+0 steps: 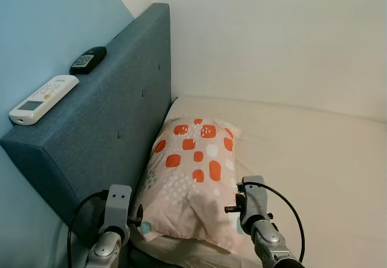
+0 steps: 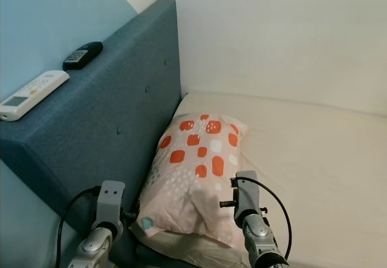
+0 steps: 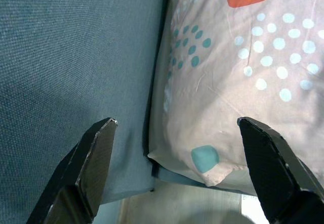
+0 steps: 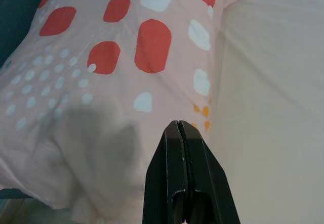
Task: Clean up the room
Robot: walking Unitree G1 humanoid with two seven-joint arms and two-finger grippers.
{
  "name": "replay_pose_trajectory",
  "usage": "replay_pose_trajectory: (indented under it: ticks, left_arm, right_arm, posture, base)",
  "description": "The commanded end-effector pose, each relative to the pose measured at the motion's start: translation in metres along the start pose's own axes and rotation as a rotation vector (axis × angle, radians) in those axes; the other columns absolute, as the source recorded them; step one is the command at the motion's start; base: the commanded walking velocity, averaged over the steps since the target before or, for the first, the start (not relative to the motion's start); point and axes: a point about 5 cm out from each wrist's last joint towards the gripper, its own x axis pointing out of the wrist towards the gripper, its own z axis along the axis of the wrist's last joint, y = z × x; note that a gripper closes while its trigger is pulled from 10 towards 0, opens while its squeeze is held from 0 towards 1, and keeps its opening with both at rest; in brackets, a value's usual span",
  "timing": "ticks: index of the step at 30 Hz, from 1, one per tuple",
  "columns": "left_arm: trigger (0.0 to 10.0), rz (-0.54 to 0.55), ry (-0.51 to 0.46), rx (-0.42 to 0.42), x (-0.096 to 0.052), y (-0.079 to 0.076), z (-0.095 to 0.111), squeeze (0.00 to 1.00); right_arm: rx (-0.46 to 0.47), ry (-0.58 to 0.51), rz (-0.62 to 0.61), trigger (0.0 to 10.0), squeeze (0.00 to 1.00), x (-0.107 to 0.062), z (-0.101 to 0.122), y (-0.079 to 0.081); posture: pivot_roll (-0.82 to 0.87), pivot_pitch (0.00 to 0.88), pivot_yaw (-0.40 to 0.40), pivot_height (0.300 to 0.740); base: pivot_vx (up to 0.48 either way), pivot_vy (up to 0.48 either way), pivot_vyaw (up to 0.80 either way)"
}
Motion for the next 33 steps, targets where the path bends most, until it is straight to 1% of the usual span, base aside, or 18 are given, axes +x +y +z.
replay_pose_trajectory:
  ticks: [1,33]
  left_arm:
    - [10.0,-0.005,-0.003,-0.004,-0.0015,-0.0009,-0.0013,0.00]
    - [10.0,-0.013,-0.011,-0.015,-0.0009,-0.0035,0.0007,0.00]
  right_arm:
    - [-0.005,-0.010,-0.008,10.0,0.00,0.0006,0.0025,-0.0025]
    - [0.003,-0.032,-0.018,10.0,0.00,0.0028,0.0092,-0.0057]
  posture:
    - [0.03,0.043,-0.033,0.726]
    - [0.02,0.048,-0.041,0.726]
  base:
    - [0.000,0.000,0.00]
    - [0.000,0.000,0.00]
